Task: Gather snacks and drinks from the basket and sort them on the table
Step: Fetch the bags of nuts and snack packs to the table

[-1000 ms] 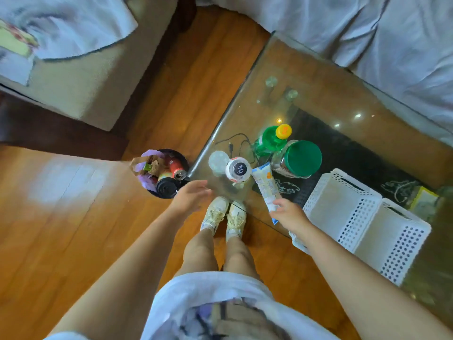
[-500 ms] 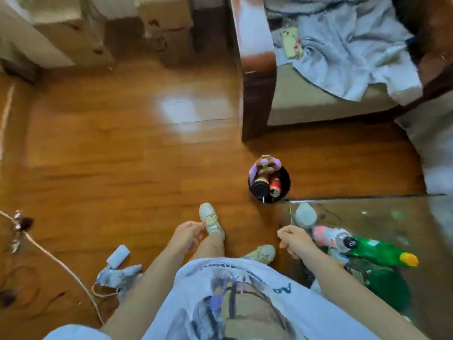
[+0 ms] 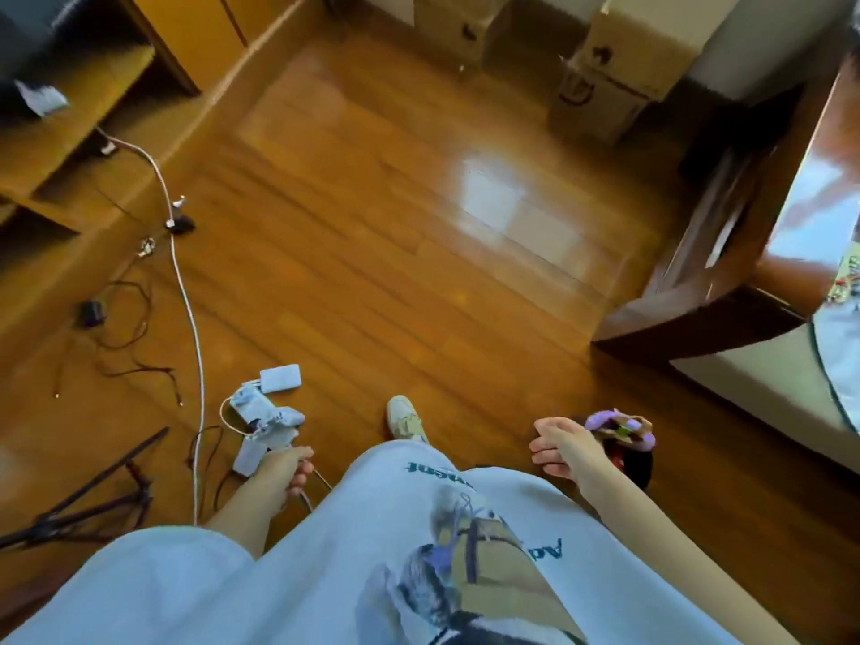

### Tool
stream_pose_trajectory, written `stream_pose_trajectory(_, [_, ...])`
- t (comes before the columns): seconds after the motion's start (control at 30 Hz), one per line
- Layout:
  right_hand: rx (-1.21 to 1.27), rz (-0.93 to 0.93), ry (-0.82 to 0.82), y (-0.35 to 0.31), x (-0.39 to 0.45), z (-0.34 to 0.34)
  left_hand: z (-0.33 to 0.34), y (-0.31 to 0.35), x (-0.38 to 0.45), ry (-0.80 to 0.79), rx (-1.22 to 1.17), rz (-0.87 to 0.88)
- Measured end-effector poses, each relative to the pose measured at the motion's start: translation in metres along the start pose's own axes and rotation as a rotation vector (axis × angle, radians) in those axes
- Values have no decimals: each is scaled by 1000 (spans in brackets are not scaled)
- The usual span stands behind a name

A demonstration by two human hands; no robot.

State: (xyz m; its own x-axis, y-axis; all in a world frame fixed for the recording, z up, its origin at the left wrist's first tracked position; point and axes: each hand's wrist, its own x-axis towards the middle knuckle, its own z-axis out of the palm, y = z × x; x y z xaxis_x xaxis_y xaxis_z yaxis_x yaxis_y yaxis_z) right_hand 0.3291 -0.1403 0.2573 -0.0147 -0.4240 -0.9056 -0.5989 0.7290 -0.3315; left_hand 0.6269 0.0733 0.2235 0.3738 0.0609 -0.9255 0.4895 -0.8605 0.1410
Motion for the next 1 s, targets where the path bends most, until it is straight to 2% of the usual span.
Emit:
stream_pose_trajectory(0.13, [27, 38, 15, -37, 15, 15, -9, 55, 13, 22, 29, 15])
stream_pose_trajectory(0.3, [101, 127, 82, -75, 34, 20, 14, 137, 15, 9, 123, 55])
stream_pose_trajectory(0.53, [11, 186, 158, -154, 89, 24, 32, 236, 23, -208, 76, 237])
stream_pose_trajectory(0.63, [-29, 169, 150, -214, 122, 30, 21, 282, 29, -191, -3, 252])
stream_pose_trajectory(0.77, [-94, 136, 102, -319, 150, 42, -2, 336, 35, -68, -194, 139])
stream_pose_trajectory(1.0, [-295, -115, -101, -492, 170, 99, -48, 388, 59, 67, -460, 46])
